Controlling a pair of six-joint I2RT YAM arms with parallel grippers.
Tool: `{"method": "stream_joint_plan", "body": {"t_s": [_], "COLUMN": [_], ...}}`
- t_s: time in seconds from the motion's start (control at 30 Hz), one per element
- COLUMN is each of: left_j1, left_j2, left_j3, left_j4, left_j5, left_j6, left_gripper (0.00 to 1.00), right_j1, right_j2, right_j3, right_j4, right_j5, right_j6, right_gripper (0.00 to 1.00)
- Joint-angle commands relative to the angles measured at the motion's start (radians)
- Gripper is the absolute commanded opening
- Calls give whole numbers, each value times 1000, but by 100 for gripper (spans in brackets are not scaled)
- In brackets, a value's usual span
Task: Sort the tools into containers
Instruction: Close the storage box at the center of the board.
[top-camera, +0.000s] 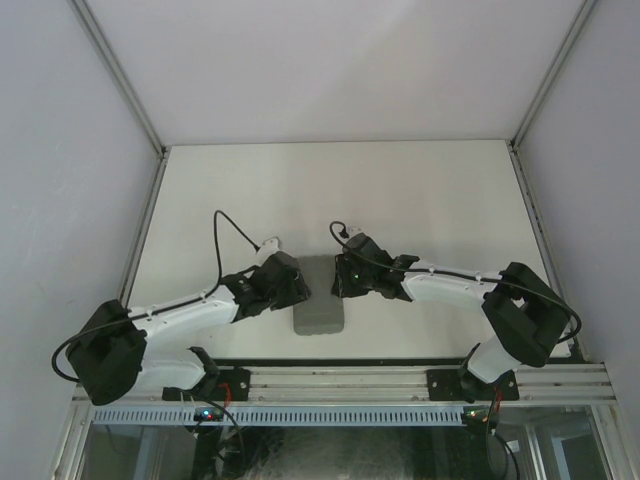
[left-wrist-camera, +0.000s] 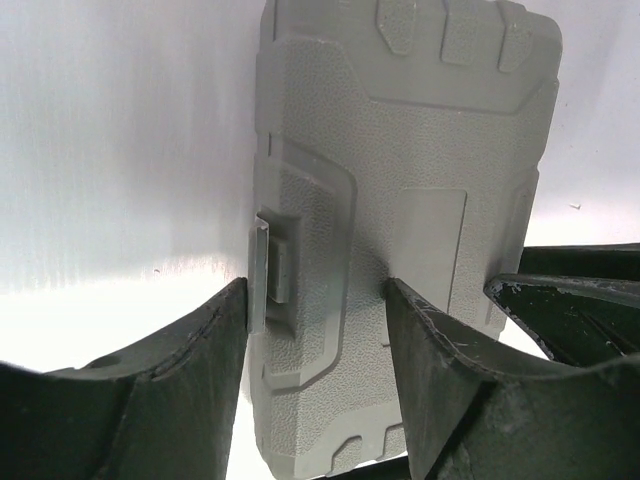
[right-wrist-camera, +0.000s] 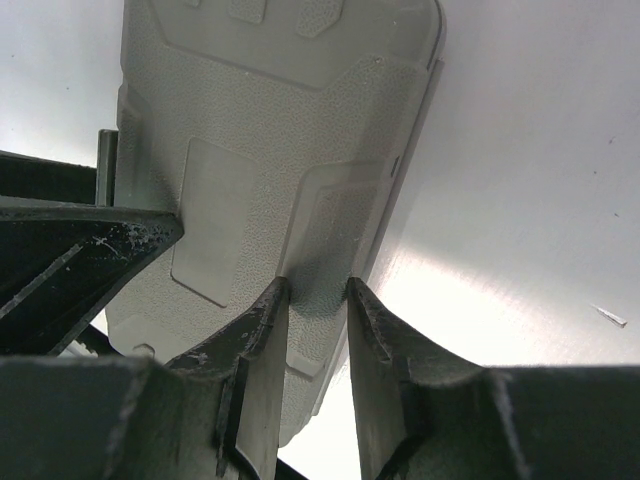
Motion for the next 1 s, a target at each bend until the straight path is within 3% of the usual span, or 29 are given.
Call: {"method": "stream_joint_plan", "body": {"t_s": [0.0,0.4,0.97], "left_j1": [-35,-103,-129], "left_j2": [25,128,229], "left_j3": [70,155,175], "left_j4": [-105,-202,-208], "left_j5": [-83,-153,-115], "left_j6": [28,25,16], "left_gripper": [59,55,27], "right_j1": [8,9,12], "right_j2": [41,42,47], "right_j3": [-30,-30,-29], "right_j4": [-65,-71,-71], "right_j5": [-4,1,0], "right_j6": [-7,-9,-4], "right_gripper": [27,27,27]}}
